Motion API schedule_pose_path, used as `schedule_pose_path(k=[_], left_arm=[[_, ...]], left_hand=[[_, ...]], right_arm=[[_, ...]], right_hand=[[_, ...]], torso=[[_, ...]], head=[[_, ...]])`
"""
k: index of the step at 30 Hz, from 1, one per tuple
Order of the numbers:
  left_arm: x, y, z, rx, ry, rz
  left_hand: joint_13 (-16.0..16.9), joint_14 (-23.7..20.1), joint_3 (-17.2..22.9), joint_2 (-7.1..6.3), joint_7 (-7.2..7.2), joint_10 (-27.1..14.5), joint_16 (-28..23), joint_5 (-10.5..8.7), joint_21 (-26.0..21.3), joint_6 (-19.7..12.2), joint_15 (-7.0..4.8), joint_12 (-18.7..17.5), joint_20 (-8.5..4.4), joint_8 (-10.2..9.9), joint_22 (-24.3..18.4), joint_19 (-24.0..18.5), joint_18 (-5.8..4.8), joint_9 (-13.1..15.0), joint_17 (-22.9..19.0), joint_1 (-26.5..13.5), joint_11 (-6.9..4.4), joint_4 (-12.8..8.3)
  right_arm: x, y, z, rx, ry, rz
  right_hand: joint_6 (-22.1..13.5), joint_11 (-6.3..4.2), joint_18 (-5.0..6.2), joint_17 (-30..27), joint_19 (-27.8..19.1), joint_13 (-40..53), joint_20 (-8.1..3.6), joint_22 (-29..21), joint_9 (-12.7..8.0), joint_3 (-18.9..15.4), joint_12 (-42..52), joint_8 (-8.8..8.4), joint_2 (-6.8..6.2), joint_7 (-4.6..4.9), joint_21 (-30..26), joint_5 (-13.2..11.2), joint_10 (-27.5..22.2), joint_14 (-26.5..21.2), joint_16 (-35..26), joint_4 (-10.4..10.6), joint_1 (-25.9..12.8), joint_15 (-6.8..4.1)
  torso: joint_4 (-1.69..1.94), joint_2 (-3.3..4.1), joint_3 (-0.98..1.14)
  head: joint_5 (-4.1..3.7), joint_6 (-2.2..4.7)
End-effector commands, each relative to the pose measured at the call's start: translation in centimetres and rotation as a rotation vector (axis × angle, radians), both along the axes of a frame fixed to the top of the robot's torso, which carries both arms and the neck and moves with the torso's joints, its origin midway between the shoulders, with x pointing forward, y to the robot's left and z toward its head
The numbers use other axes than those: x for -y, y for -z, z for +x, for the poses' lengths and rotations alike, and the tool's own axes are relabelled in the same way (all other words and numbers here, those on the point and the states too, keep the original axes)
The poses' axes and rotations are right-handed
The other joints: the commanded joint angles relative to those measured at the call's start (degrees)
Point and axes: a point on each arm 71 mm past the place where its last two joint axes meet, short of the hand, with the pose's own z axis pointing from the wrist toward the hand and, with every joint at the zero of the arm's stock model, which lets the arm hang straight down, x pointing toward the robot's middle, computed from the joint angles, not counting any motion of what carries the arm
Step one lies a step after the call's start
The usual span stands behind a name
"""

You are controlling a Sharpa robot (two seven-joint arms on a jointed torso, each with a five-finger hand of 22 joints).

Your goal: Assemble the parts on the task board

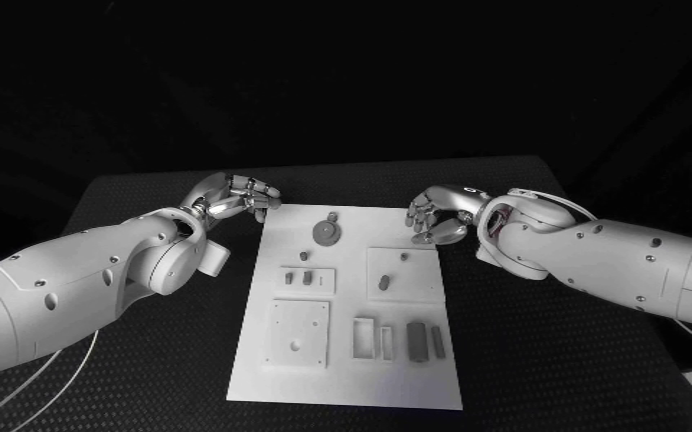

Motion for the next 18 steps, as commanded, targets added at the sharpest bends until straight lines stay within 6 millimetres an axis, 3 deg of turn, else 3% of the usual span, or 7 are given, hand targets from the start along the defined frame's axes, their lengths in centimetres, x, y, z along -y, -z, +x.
schedule_pose_path(k=[1, 5, 7, 9, 13, 18], left_arm=[[0.2, -0.6, -0.2, 0.017, -0.022, -0.11], [0.4, -0.6, -0.4, 0.013, -0.025, -0.122], [0.4, -0.6, -0.4, 0.015, -0.027, -0.122], [0.3, -0.6, -0.4, 0.015, -0.029, -0.121], [0.2, -0.6, -0.4, 0.014, -0.032, -0.123], [0.2, -0.6, -0.4, 0.011, -0.033, -0.126]], left_hand=[[-0.07, -0.05, -0.48, 0.11, 0.06, -0.39, -0.3, -0.13, -0.39, -0.57, 0.45, -0.24, -1.01, 0.13, -0.08, 0.01, -0.27, 0.07, -0.07, -0.68, 0.03, 0.03], [-0.08, 0.16, -0.57, 0.18, 0.07, -0.4, -0.38, -0.02, -0.44, -0.59, 0.46, -0.25, -0.99, 0.14, -0.09, 0.17, -0.19, 0.07, -0.03, -0.7, 0.05, -0.02], [-0.09, 0.27, -0.61, 0.22, 0.08, -0.41, -0.4, 0.01, -0.45, -0.61, 0.45, -0.26, -0.98, 0.14, -0.1, 0.26, -0.15, 0.07, 0.0, -0.71, 0.05, -0.03], [-0.09, 0.34, -0.63, 0.22, 0.08, -0.41, -0.41, 0.04, -0.46, -0.62, 0.44, -0.26, -0.99, 0.15, -0.1, 0.33, -0.12, 0.08, 0.02, -0.7, 0.04, -0.06], [-0.09, 0.41, -0.68, 0.23, 0.08, -0.41, -0.44, 0.06, -0.48, -0.64, 0.44, -0.26, -0.98, 0.15, -0.1, 0.41, -0.09, 0.08, 0.05, -0.73, 0.04, -0.07], [-0.1, 0.49, -0.74, 0.25, 0.1, -0.44, -0.47, 0.06, -0.49, -0.68, 0.44, -0.27, -0.97, 0.14, -0.11, 0.49, -0.06, 0.07, 0.07, -0.78, 0.05, -0.07]], right_arm=[[-0.9, 0.4, -0.8, 0.065, -0.067, -0.148], [-1.2, 1.0, -1.6, 0.095, -0.068, -0.212], [-1.4, 1.3, -1.9, 0.096, -0.068, -0.225], [-1.6, 1.3, -2.1, 0.105, -0.072, -0.226], [-2.2, 1.6, -2.5, 0.103, -0.088, -0.224], [-2.8, 2.0, -2.8, 0.1, -0.104, -0.226]], right_hand=[[0.52, -0.15, 0.76, 1.74, 3.2, 0.24, -1.14, 0.18, 0.07, 1.84, -0.79, -0.21, -1.31, -0.17, 1.01, -1.73, 0.25, 2.43, 1.63, 1.19, 0.49, -0.62], [1.01, -0.51, 0.76, 3.7, 6.2, 0.73, -2.34, 1.04, 0.12, 3.25, -1.61, -0.47, -2.29, -0.32, 2.21, -2.81, 0.85, 4.31, 4.14, 2.28, 1.16, -1.09], [1.41, -0.63, 0.76, 4.74, 7.56, 1.07, -2.93, 1.87, 0.11, 5.57, -2.33, -0.71, -3.88, -0.41, 2.89, -4.32, 1.22, 4.9, 6.03, 3.88, 1.74, -1.27], [1.54, -0.75, 0.76, 5.4, 8.34, 1.25, -3.32, 2.53, 0.12, 5.77, -2.62, -0.82, -4.1, -0.43, 3.48, -4.57, 1.42, 5.38, 7.43, 4.1, 1.92, -1.39], [1.61, -0.79, 0.76, 6.42, 9.1, 1.55, -3.82, 3.85, 0.12, 5.98, -3.33, -1.12, -4.47, -0.42, 4.35, -4.75, 1.59, 5.31, 9.95, 4.32, 1.97, -1.48], [1.71, -0.83, 0.76, 6.76, 9.35, 1.74, -4.02, 4.56, 0.15, 6.09, -3.69, -1.24, -4.53, -0.42, 4.71, -4.84, 1.77, 5.11, 11.2, 4.41, 1.92, -1.51]], torso=[[-0.07, -0.07, -0.04], [0.01, -0.19, -0.16], [0.06, -0.13, -0.27], [0.05, -0.15, -0.31], [-0.06, -0.06, -0.13], [0.01, 0.01, -0.11]], head=[[-0.1, -0.1], [-0.38, -0.32], [-0.44, -0.25], [-0.38, -0.32], [-0.28, -0.3], [-0.2, -0.45]])
